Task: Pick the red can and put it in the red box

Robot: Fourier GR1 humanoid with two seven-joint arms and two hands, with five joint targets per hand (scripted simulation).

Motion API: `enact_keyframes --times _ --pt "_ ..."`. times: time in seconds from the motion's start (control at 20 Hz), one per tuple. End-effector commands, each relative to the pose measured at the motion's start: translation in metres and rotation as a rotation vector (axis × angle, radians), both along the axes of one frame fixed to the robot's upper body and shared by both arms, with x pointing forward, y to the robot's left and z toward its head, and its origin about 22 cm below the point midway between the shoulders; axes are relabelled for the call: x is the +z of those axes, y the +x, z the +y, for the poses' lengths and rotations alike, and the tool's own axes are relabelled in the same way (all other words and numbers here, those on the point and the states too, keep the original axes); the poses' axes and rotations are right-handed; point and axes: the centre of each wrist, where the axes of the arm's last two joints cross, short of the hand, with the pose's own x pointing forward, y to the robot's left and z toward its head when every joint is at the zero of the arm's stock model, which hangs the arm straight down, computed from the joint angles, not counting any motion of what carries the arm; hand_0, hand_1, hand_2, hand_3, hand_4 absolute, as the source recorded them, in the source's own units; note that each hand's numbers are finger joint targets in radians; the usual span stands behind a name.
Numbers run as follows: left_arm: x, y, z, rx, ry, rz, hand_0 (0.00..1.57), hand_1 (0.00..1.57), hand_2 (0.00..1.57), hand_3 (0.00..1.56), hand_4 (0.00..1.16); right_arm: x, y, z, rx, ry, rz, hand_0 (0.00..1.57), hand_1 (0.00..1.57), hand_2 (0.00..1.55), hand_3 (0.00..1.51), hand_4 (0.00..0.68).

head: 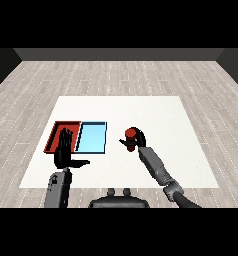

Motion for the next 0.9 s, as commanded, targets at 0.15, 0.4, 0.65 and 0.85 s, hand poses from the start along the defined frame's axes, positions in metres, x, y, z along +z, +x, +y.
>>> enact_keyframes --times 0.15,0.4,0.65,0.85 --pt "-0.024 0.011 -0.013 -0.022 0.006 0.012 0.00 0.00 0.00 0.00 0.00 0.034 0.003 -0.008 -0.020 0.043 -0.150 1.55 1.55 1.46 1.38 0.581" --pt "0.002 0.010 -0.013 -0.044 0.027 0.024 0.00 0.00 0.00 0.00 0.00 0.056 -0.013 -0.008 -0.011 0.047 -0.184 1.52 1.52 1.46 1.38 0.608" --pt "0.016 0.004 -0.024 -0.126 0.021 -0.004 0.00 0.00 0.00 0.00 0.00 0.091 -0.031 -0.033 0.005 0.073 -0.330 1.51 1.51 1.47 1.41 0.641" --pt "0.024 0.008 -0.048 -0.150 0.038 0.033 0.00 0.00 0.00 0.00 0.00 0.111 -0.046 -0.046 0.009 0.099 -0.405 1.46 1.46 1.42 1.39 0.633"
